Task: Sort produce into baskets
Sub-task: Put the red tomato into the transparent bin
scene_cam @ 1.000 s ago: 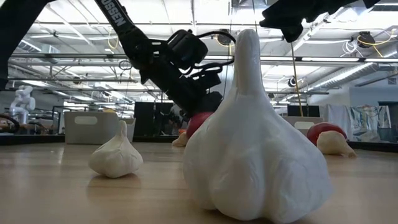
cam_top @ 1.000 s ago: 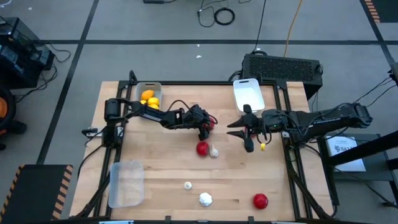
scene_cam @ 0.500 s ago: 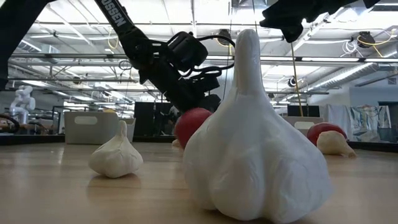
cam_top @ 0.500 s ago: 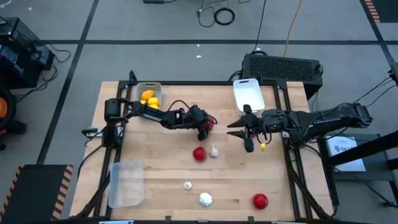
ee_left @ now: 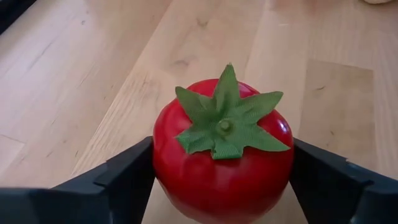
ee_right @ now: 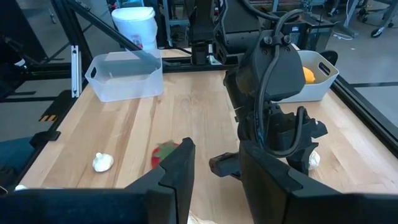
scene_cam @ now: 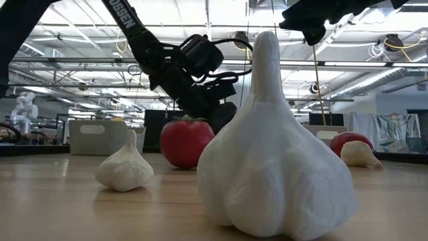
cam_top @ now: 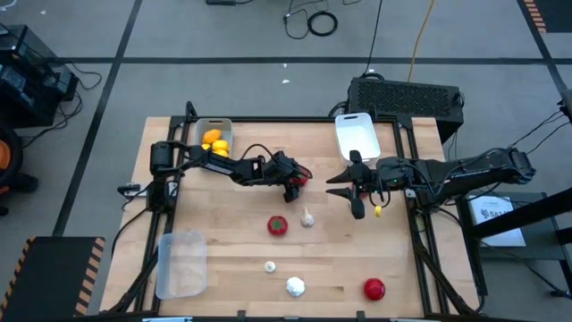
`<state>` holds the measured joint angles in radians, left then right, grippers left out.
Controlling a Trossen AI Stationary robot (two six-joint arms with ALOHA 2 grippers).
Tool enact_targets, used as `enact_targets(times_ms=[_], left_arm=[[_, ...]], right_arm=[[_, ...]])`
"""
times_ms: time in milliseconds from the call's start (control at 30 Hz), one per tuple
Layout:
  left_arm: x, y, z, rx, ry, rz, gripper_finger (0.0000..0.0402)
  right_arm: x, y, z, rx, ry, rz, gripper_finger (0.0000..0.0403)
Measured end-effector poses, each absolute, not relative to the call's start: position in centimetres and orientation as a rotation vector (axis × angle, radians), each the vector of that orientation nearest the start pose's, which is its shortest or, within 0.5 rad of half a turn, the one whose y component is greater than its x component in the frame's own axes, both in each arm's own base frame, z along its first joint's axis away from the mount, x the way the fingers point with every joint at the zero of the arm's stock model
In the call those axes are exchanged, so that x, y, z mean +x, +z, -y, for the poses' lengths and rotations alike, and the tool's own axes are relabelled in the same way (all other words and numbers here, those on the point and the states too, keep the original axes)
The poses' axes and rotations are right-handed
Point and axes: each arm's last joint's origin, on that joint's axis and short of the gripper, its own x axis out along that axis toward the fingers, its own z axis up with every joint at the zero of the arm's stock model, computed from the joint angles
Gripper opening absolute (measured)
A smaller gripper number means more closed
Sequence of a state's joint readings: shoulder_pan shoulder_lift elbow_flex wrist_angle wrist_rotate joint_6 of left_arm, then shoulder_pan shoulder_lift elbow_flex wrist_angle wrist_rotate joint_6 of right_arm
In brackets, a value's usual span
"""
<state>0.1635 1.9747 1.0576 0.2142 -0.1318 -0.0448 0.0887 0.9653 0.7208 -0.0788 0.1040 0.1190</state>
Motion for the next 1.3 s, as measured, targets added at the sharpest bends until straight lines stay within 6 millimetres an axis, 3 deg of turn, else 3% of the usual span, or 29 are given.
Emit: enact_targets(times_ms=[167, 333, 567, 767, 1000, 1300], left_arm=[[38.6, 13.3, -6.7, -0.052, 0.297, -0.7, 0.0318], [37.2, 16.6, -6.0, -0.095, 0.189, -0.726, 0.0316], [32.7, 22.9, -2.5, -0.249, -0.008, -0.824, 0.0315], [27.8, 26.6, 2.0, -0.41, -0.118, -0.962, 0.0315], [22.2, 28.0, 6.7, -0.544, -0.057, -1.217, 0.0315], [17.3, 27.4, 12.4, -0.613, 0.164, -1.453, 0.0316]], right_arm=[[21.3, 28.9, -1.6, 0.087, -0.034, -0.321, 0.0116], [21.3, 28.9, -1.6, 0.087, -0.034, -0.323, 0.0116], [21.3, 28.8, -1.6, 0.104, -0.038, -0.326, 0.0116], [21.3, 28.8, -1.6, 0.145, -0.044, -0.327, 0.0116], [21.2, 28.8, -2.0, 0.161, -0.028, -0.329, 0.0116], [21.2, 28.8, -2.3, 0.159, -0.017, -0.33, 0.0116]])
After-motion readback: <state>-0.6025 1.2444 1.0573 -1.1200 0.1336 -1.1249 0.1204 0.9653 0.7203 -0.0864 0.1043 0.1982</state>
